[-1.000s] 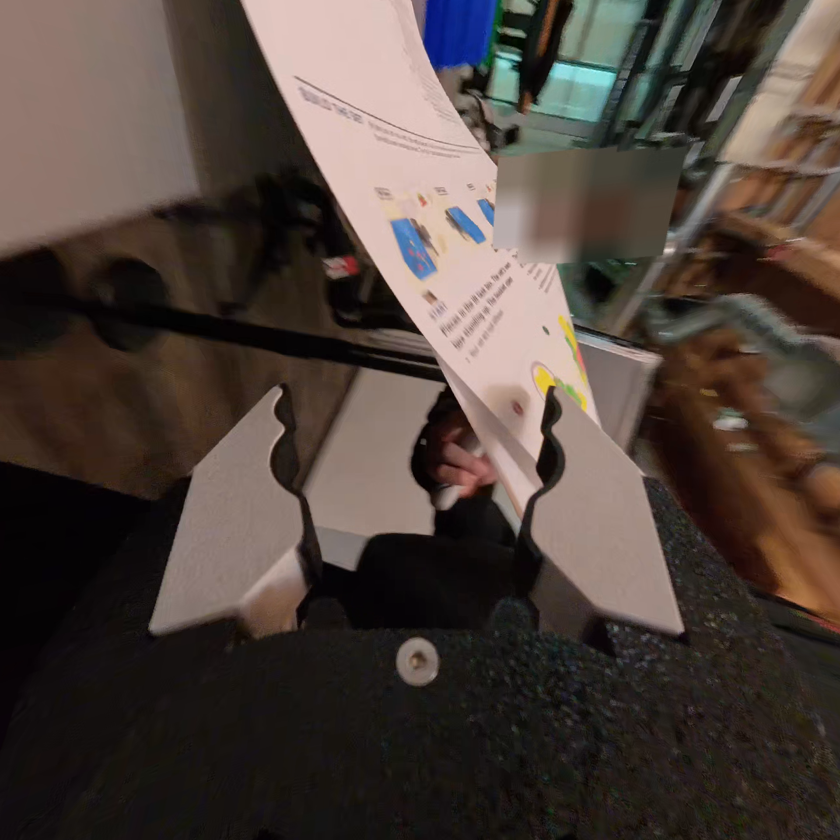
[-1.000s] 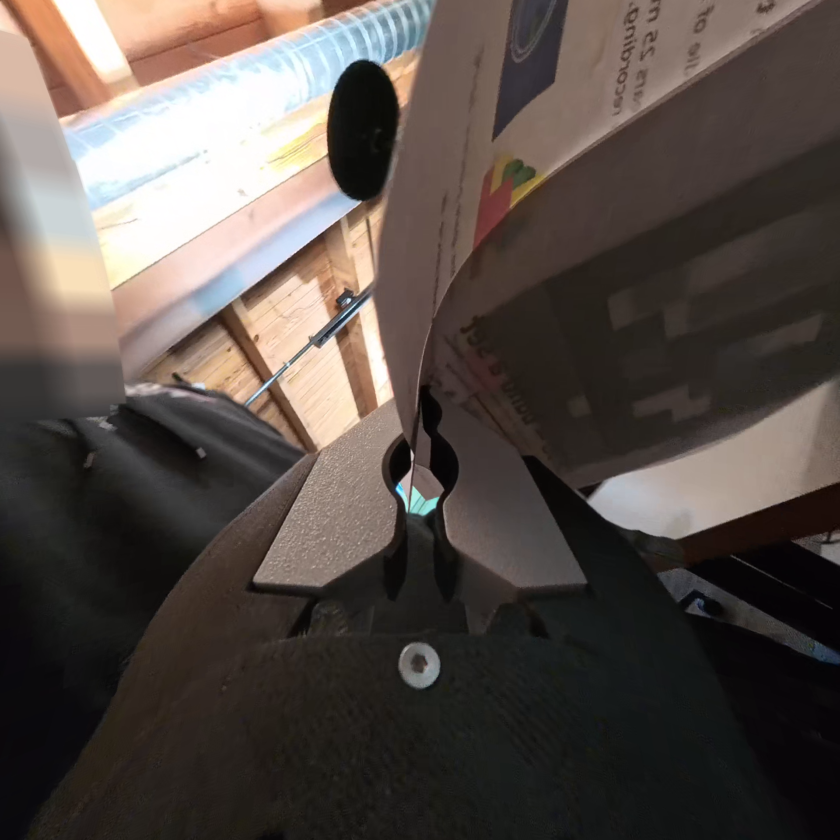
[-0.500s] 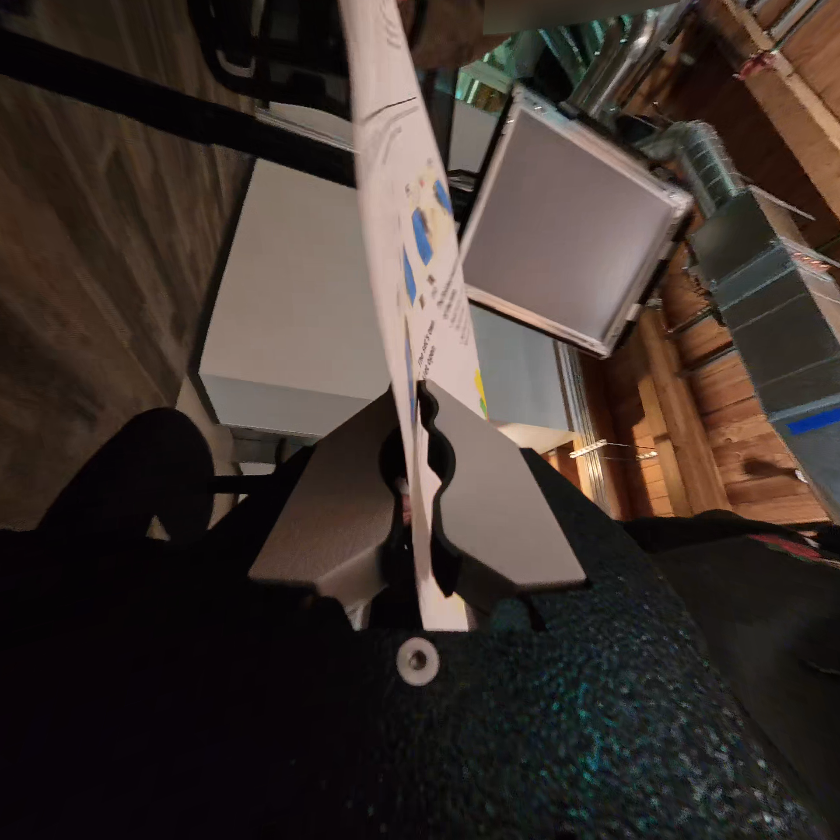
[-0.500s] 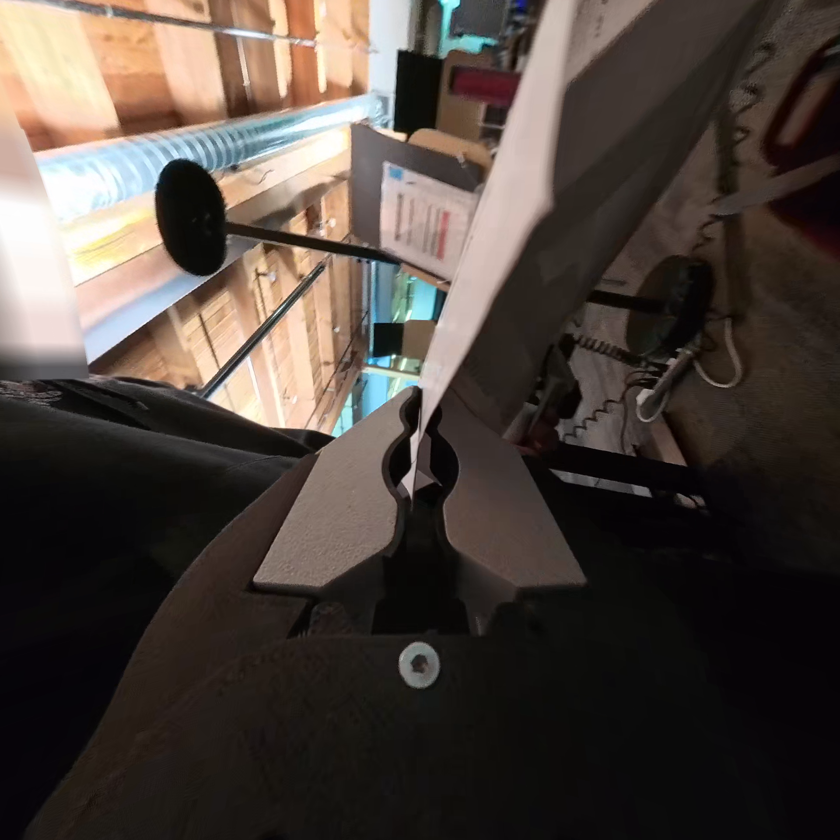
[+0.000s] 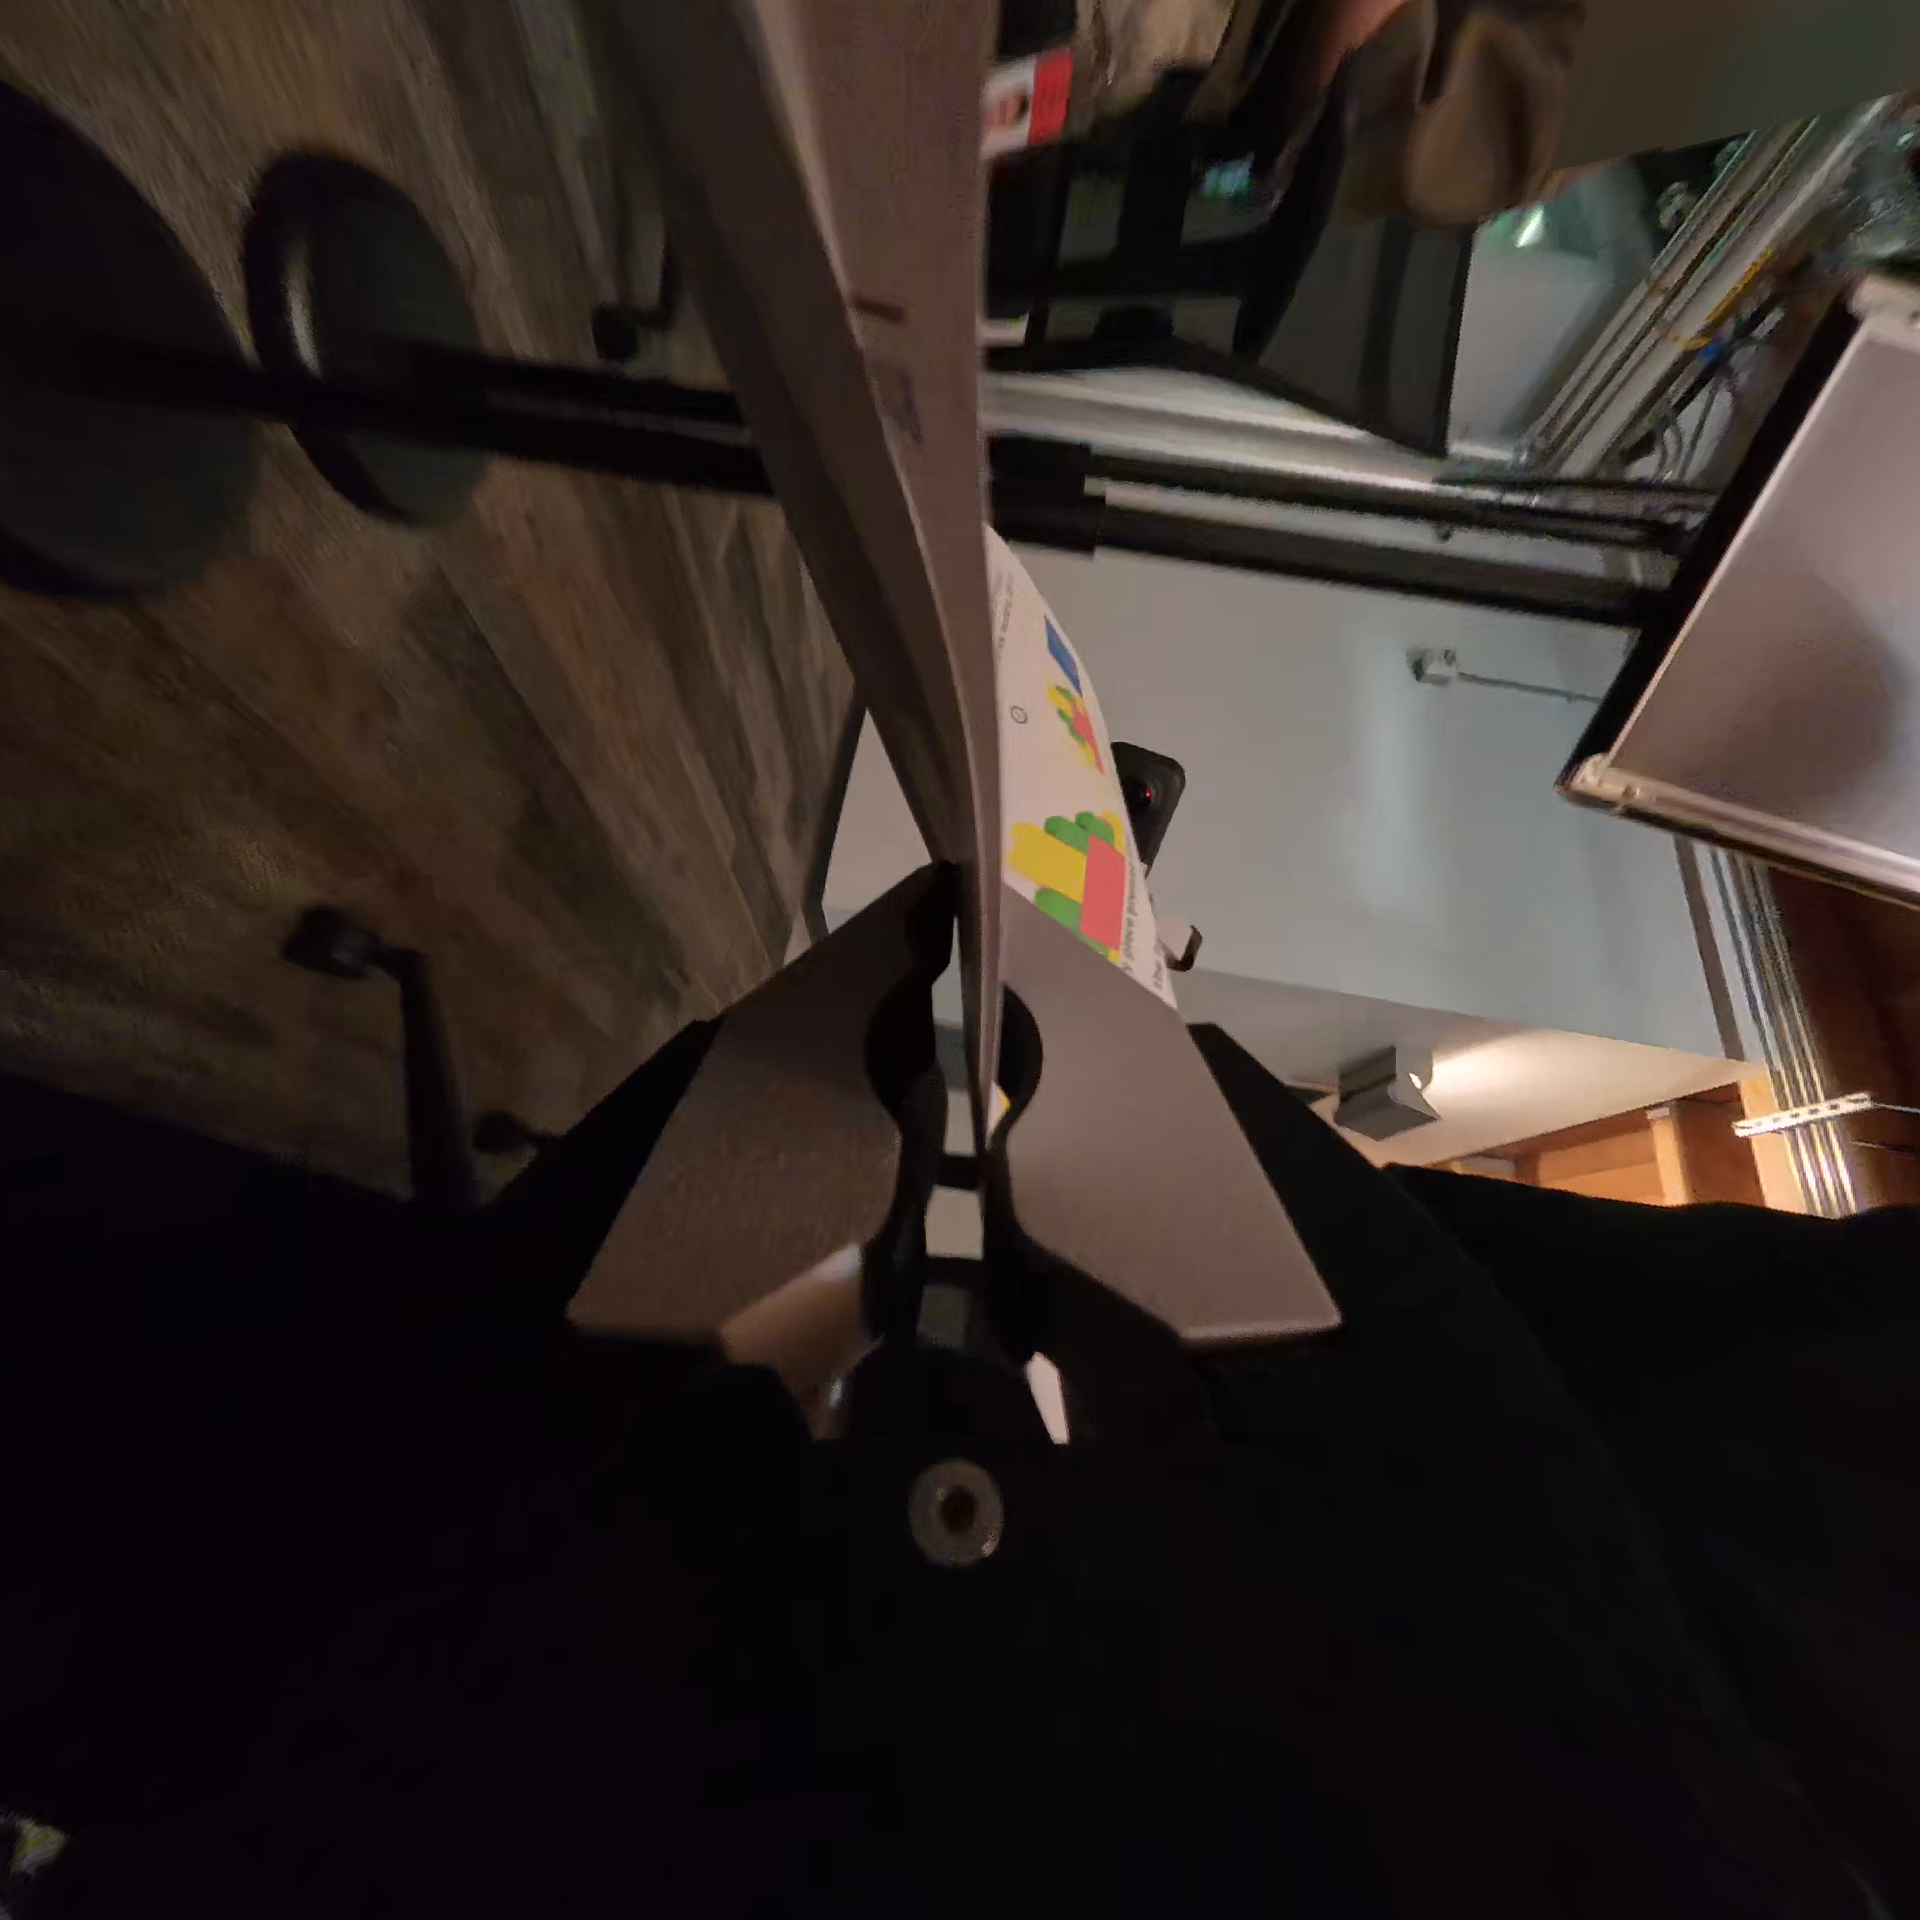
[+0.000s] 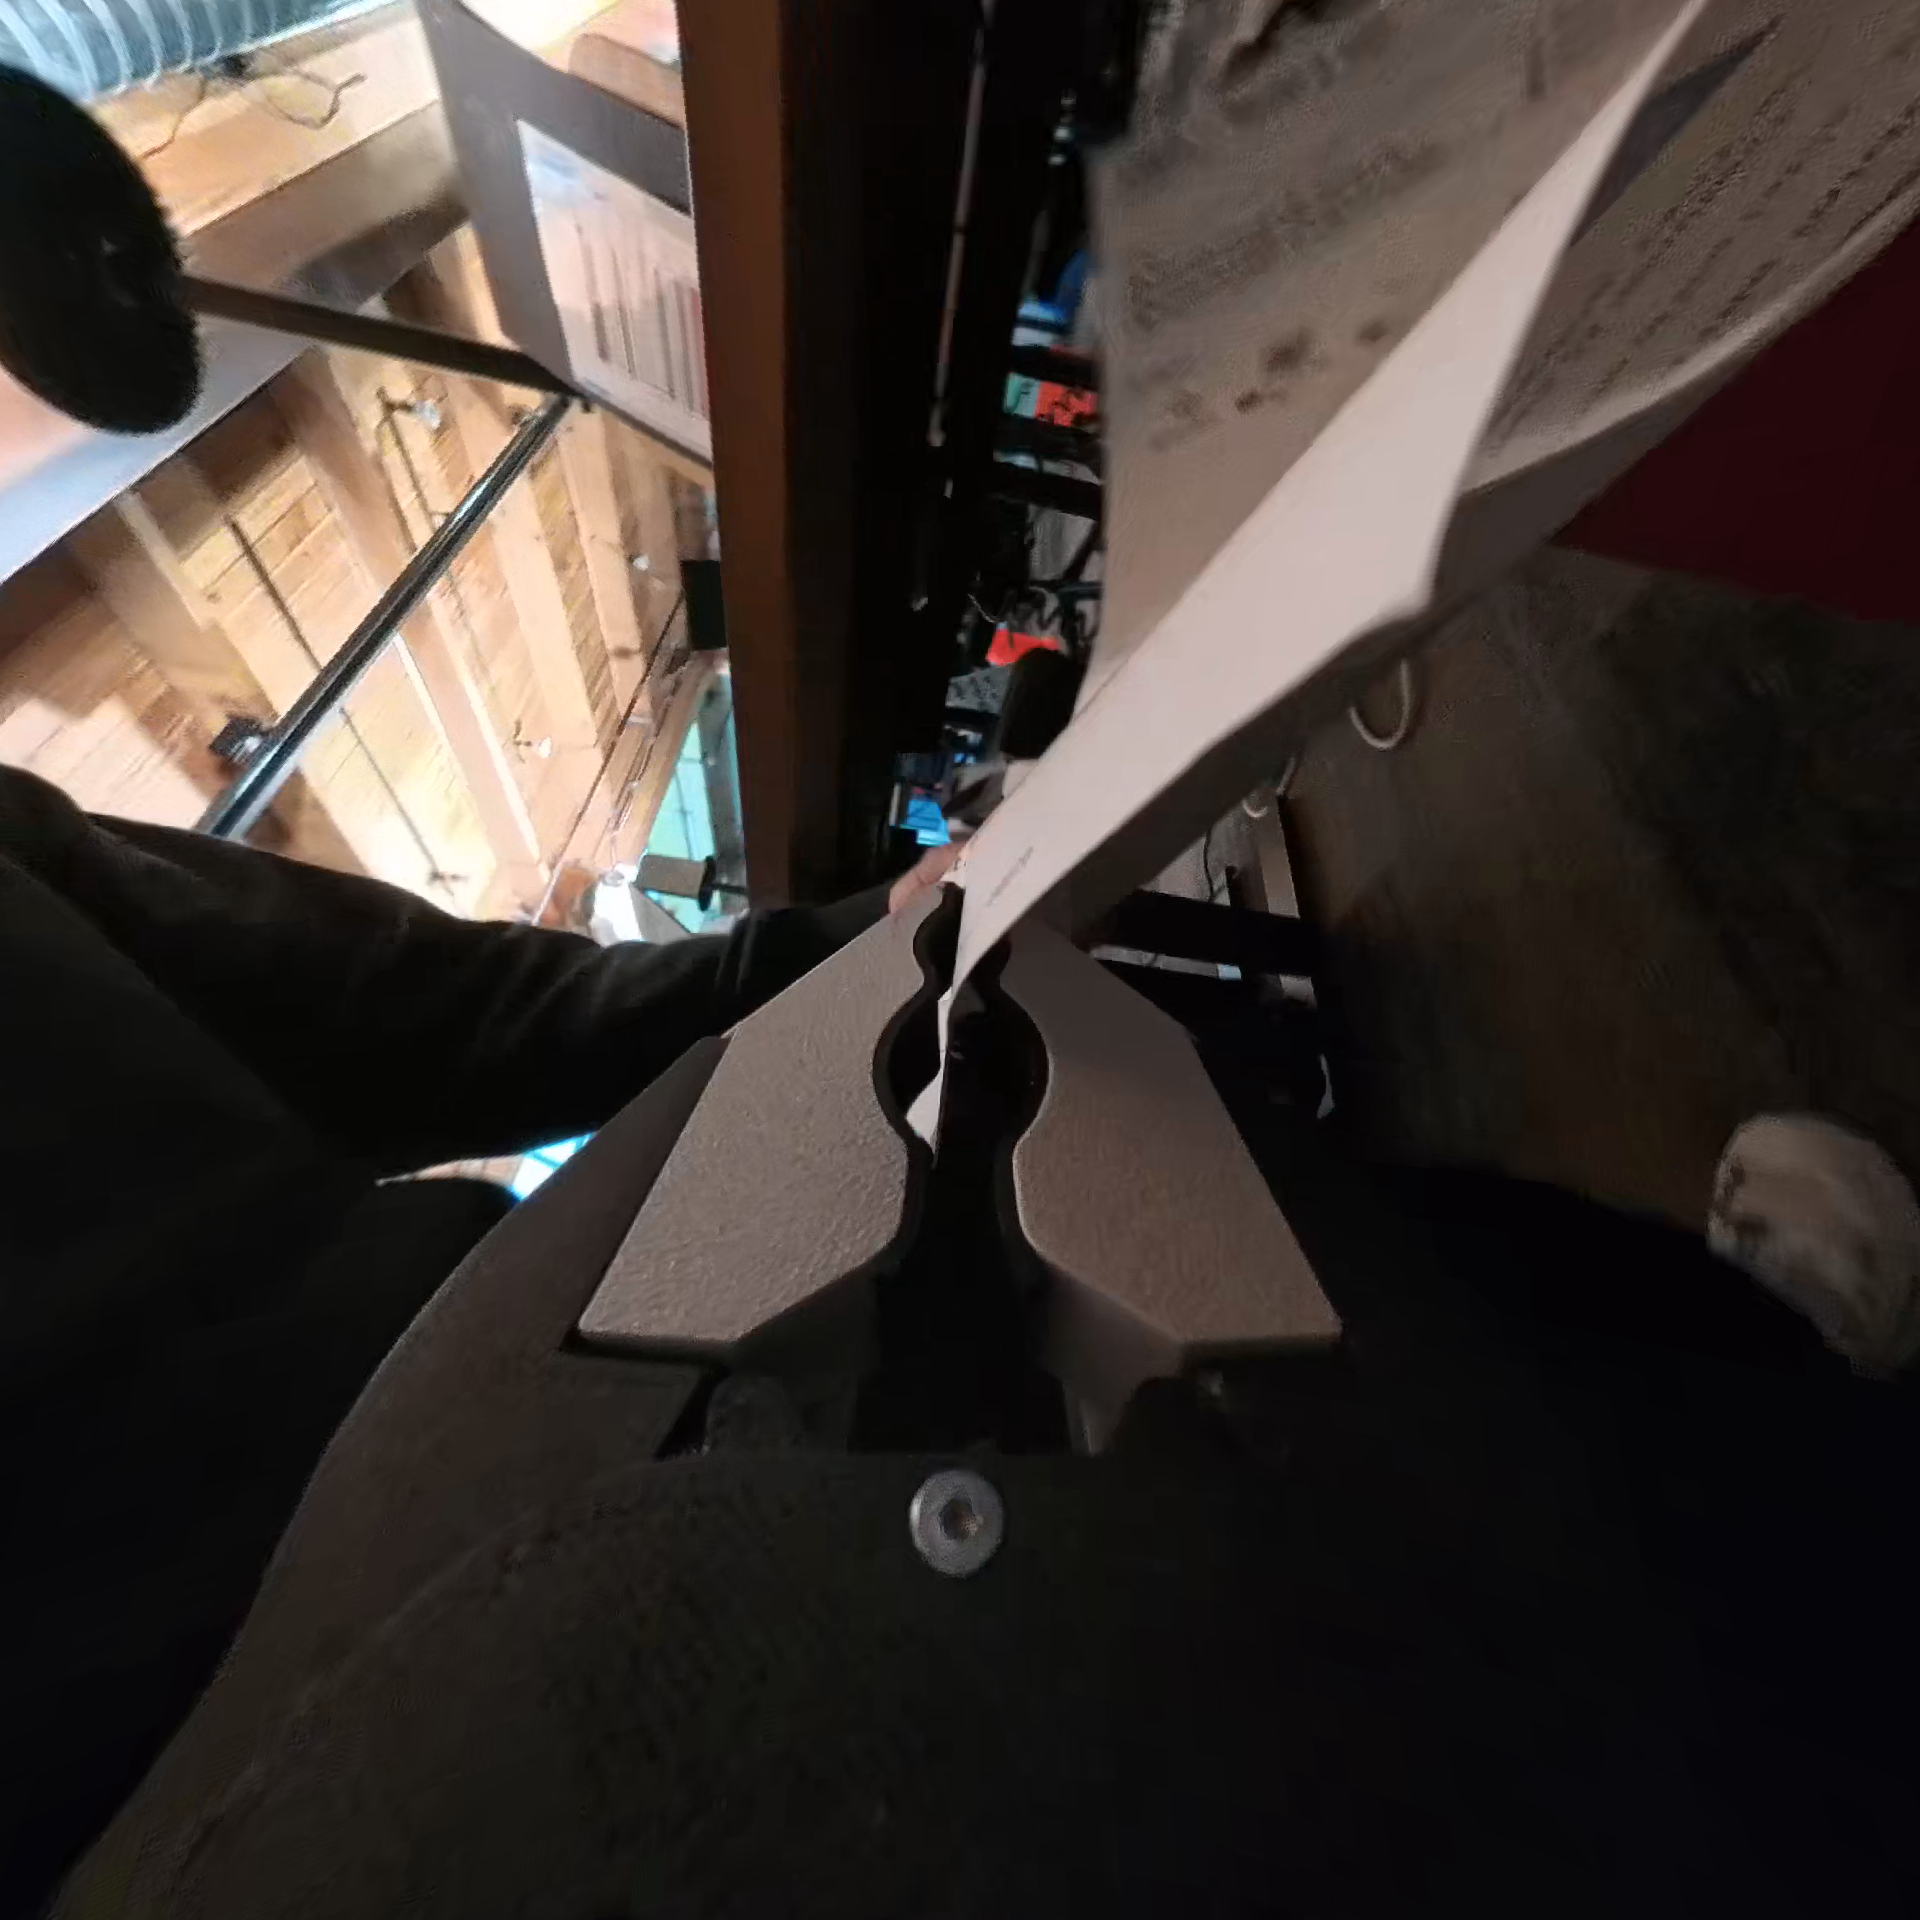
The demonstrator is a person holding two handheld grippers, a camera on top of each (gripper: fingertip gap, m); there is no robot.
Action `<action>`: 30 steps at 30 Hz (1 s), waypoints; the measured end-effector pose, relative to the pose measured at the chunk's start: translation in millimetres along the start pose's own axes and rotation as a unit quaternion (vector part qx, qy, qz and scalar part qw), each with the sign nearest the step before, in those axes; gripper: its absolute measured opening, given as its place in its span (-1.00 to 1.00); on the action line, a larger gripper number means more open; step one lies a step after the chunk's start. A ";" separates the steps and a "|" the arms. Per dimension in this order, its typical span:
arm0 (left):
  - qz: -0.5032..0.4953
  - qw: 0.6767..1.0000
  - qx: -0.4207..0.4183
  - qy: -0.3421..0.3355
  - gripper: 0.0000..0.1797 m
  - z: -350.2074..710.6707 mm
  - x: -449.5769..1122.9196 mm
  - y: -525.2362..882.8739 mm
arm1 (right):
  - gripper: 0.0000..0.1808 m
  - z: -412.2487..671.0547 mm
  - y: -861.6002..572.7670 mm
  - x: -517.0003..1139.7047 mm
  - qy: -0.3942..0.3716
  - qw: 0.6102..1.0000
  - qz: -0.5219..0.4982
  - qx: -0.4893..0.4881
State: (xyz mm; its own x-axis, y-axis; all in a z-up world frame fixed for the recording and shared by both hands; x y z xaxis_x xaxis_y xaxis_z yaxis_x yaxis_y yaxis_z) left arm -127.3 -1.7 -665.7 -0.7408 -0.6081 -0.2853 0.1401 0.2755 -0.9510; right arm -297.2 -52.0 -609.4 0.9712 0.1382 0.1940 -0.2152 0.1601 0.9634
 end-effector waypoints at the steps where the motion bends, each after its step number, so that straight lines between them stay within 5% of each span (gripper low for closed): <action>1: -0.007 1.000 0.009 -0.020 -1.00 14.7 -4.6 9.7 | -1.00 9.8 -13.3 14.5 0.004 1.000 0.018 -0.009; 12: -0.069 0.971 0.148 -0.172 -1.00 168.8 -81.9 69.5 | -1.00 103.8 -119.5 237.9 0.139 0.951 0.240 -0.138; 23: -0.107 0.914 0.280 -0.272 -1.00 234.2 -144.7 9.2 | -1.00 148.8 -76.5 331.0 0.114 0.894 0.375 -0.218; 27: -0.064 0.901 0.329 -0.276 -1.00 270.3 -156.1 35.3 | -1.00 151.7 -108.2 359.9 0.190 0.880 0.331 -0.283; 30: -0.008 0.909 0.321 -0.266 -1.00 324.0 -152.8 73.4 | -1.00 183.9 -165.4 374.8 0.187 0.914 0.247 -0.262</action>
State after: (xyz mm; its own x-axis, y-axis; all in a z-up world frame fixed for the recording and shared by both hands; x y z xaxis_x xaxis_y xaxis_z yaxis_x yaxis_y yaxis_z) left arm 209.0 -129.8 -730.4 -0.3483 -0.9288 -0.1263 0.6130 -0.1238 -0.7803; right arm 121.1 -206.5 -662.0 0.6610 0.6287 0.4095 -0.7320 0.4203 0.5362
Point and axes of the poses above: each gripper's, where its closed fingertips meet, x out along the fingers, z out of its top, y = z × x across the jaws, the point moved 4 cm from there along -x, back along the fingers, and after that the axes turned 11 degrees about z, right-handed, at the moved point
